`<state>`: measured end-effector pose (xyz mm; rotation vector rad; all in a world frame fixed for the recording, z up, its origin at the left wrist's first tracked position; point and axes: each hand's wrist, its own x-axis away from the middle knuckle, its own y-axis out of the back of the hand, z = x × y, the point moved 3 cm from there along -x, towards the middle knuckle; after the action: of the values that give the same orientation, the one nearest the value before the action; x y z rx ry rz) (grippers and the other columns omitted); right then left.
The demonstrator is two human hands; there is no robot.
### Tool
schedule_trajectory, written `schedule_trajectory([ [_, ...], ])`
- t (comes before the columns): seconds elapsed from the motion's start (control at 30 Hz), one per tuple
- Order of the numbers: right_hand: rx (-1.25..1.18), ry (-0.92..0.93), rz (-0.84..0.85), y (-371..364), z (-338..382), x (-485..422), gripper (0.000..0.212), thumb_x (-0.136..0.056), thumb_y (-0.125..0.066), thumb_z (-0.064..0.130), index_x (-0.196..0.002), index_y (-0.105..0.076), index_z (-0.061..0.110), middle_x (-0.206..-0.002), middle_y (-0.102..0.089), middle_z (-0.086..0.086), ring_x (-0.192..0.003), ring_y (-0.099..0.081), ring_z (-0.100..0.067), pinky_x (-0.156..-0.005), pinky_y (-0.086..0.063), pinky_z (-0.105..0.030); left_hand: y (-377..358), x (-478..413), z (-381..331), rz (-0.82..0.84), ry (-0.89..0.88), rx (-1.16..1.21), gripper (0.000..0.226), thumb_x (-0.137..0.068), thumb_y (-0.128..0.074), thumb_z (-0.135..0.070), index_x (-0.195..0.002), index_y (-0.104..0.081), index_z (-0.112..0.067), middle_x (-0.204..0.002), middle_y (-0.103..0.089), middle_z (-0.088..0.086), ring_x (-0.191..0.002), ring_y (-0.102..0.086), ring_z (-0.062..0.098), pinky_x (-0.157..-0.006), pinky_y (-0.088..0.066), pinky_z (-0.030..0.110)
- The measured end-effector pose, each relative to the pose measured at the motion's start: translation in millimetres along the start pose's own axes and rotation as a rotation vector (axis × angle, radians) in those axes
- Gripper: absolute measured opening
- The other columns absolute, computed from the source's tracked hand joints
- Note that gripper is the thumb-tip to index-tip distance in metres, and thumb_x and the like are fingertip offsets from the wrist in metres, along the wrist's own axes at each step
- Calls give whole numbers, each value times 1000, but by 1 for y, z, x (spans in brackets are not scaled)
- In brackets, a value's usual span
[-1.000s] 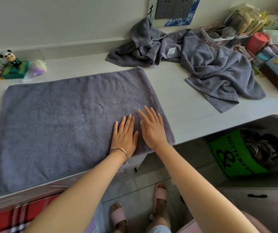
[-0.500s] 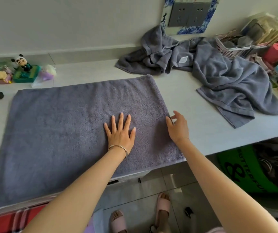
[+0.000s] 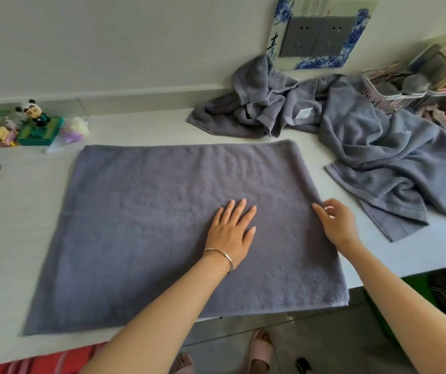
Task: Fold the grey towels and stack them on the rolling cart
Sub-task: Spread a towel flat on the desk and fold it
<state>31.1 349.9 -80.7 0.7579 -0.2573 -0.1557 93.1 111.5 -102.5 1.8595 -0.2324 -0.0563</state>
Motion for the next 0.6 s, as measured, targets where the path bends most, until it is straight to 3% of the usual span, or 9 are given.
schedule_trajectory([
  [0.07,0,-17,-20,15,-11,-6,24,-89,-62,30,-94,-61,7,-87,-61,-10,-85,-57,-29,-72,-36,-28,1,-10,-6,21,16,-16,70,-86,-3,-51,-147,-25,-28,-156,-22,2,-144,-20,27,-116,-4,44],
  [0.13,-36,-4,9,26,-11,-16,27,-88,-64,32,-97,-62,7,-86,-61,-9,-85,-58,-28,-73,-39,-29,0,-18,-2,35,150,-61,76,-77,10,-57,-149,-4,-35,-159,0,-3,-146,3,29,-107,19,51],
  [0.17,-83,-12,67,28,-7,-20,29,-88,-63,33,-103,-62,8,-87,-62,-8,-83,-59,-24,-74,-43,-28,0,-19,1,38,201,-90,76,-75,13,-60,-148,3,-38,-159,6,-6,-145,10,31,-103,22,56],
  [0.3,-291,-40,395,29,22,-23,15,-95,-54,25,-110,-53,24,-93,-68,2,-77,-64,-7,-61,-51,-10,-4,-22,2,54,231,-88,73,-75,12,-63,-145,10,-42,-158,12,-8,-143,16,33,-106,18,60],
  [0.4,-382,40,542,25,53,-19,29,-96,-51,20,-124,-56,17,-112,-69,-8,-95,-68,-16,-75,-56,-20,0,-22,7,61,210,-7,70,-80,10,-63,-146,5,-42,-157,9,-12,-144,17,26,-110,17,54],
  [0.47,-455,99,586,18,81,-10,32,-96,-50,18,-128,-54,16,-114,-69,-8,-102,-66,-20,-83,-56,-27,8,-17,13,38,206,167,58,-94,-9,-56,-148,-5,-36,-158,-1,-13,-146,10,20,-115,14,46],
  [0.53,-528,174,619,7,114,5,32,-96,-52,18,-127,-55,14,-118,-66,-13,-106,-63,-23,-91,-52,-35,20,-4,24,-73,234,360,53,-99,-24,-45,-149,-12,-30,-157,-14,-11,-146,2,15,-118,9,37],
  [0.6,-611,252,636,-10,153,25,30,-96,-51,16,-125,-56,12,-116,-66,-11,-104,-62,-19,-92,-50,-33,34,19,46,-180,309,364,57,-96,-19,-52,-148,-16,-29,-155,-19,-10,-146,0,13,-117,9,36],
])
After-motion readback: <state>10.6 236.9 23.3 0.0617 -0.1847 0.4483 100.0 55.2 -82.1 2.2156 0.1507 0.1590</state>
